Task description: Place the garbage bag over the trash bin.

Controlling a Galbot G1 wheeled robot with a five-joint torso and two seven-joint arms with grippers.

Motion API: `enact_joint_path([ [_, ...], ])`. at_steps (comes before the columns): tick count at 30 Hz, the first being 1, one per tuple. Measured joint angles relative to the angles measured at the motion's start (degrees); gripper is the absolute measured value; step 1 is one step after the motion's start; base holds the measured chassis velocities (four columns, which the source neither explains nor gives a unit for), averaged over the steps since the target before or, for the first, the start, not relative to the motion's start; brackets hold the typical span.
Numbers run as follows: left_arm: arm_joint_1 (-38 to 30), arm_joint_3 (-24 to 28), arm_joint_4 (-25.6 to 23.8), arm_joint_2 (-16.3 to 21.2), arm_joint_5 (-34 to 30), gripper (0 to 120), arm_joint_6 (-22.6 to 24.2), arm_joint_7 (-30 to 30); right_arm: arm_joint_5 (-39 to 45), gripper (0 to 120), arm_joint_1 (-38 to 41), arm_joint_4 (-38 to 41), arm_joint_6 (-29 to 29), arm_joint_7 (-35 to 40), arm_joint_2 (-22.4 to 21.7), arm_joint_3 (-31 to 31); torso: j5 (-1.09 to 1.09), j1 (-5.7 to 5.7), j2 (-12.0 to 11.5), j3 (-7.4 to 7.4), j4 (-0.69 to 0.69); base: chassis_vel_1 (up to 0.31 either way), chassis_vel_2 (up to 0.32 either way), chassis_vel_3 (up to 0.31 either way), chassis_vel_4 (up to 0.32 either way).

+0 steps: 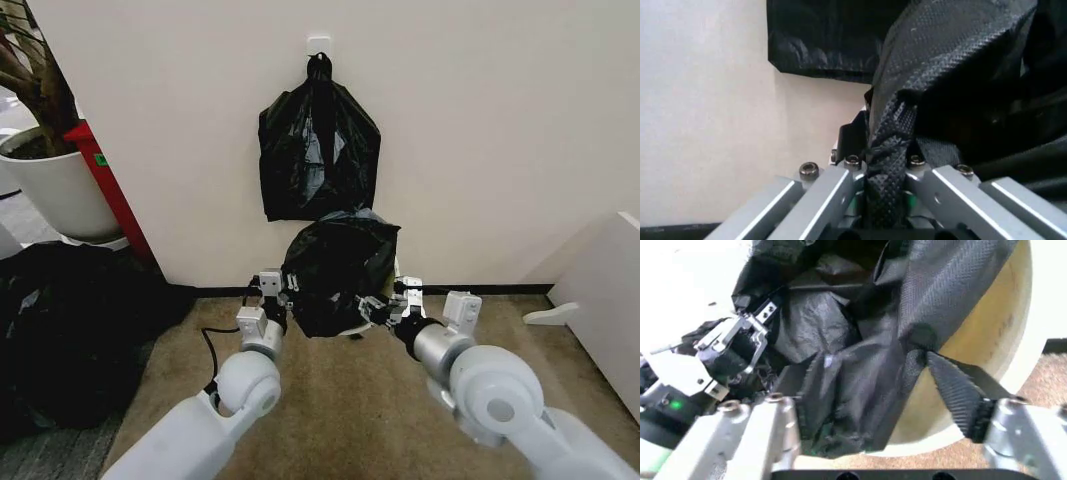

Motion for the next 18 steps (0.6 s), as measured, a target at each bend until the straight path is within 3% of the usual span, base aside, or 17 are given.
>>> enact_joint_path([
  [3, -0.38, 0.17, 0.00, -0.09, -0.29, 1, 0.24, -0.18, -0.29, 65, -0.32, -0.65, 0.92, -1.64, -0.43, 0.25, 0.01, 0.00, 0.00, 0.00, 0.00, 0.000, 0.000, 0.000, 0.000],
  [8, -1.84, 0.87, 0.30, -0.48, -0.87, 1, 0.71, -0.74, -0.33, 86, -1.23, 0.49, 1.05, 0.04, 1.11, 0.13, 0.00, 0.00, 0.00, 0.00, -0.01, 0.000, 0.000, 0.000, 0.000],
  [18, -2.84, 1.20, 0.31, -0.49, -1.46, 1, 0.82, -0.67, 0.30, 85, 0.13, 0.24, 0.87, 4.48, 4.04, -1.09, 0.00, 0.00, 0.00, 0.00, 0.01, 0.000, 0.000, 0.000, 0.000],
])
